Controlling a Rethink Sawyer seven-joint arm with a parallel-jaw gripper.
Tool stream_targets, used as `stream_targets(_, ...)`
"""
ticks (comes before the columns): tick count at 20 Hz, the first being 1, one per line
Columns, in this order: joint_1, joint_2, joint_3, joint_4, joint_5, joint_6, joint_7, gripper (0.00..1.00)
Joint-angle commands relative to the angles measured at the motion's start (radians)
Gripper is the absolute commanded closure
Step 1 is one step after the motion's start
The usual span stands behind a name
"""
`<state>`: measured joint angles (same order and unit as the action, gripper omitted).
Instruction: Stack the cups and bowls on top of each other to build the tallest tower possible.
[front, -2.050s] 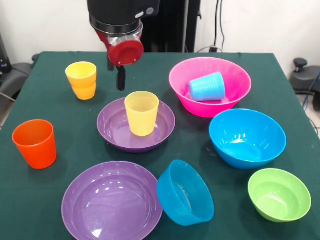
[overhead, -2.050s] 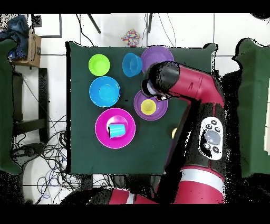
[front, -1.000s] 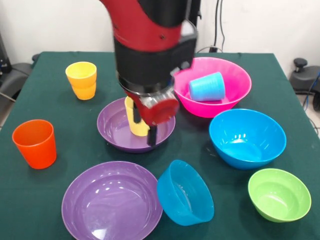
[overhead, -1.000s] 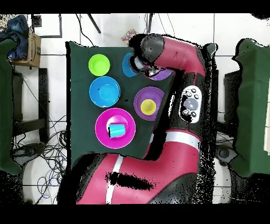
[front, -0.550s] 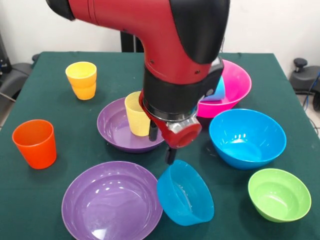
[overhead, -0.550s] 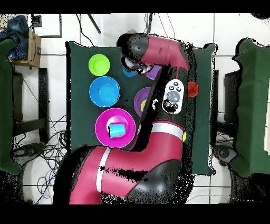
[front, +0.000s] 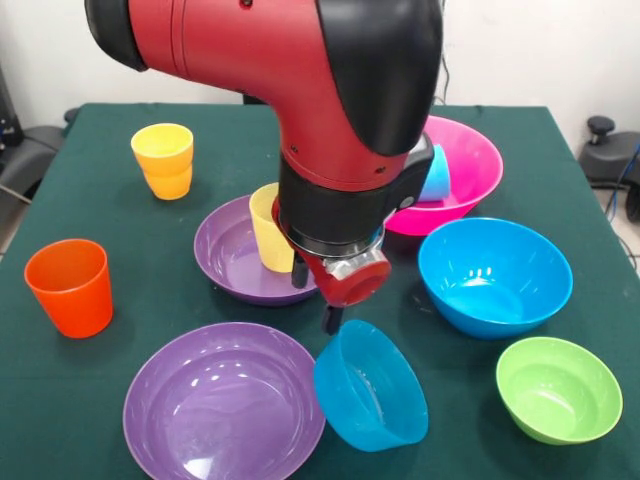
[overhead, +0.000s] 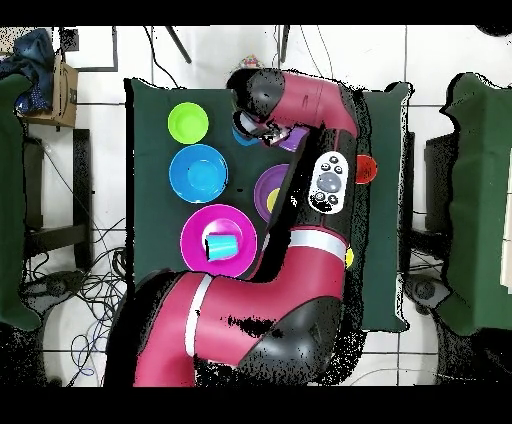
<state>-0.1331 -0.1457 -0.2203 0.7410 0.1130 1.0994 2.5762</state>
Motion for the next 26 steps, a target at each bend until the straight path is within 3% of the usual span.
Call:
stream_targets(1,-0.014,-0.001,0.044,0.044,0.018,-0.041,0.135,0.00)
stream_targets(16,-0.031,0.038,-0.009,0.008,0.106,0.015,0.232,0.00)
stream_targets(20,-0.024,0.051,-0.026,0.014,0.178,0.048,0.345,0.00)
stream_targets(26,-0.026,0.048,-0.054,0.045,0.196,0.018,0.310,0.00)
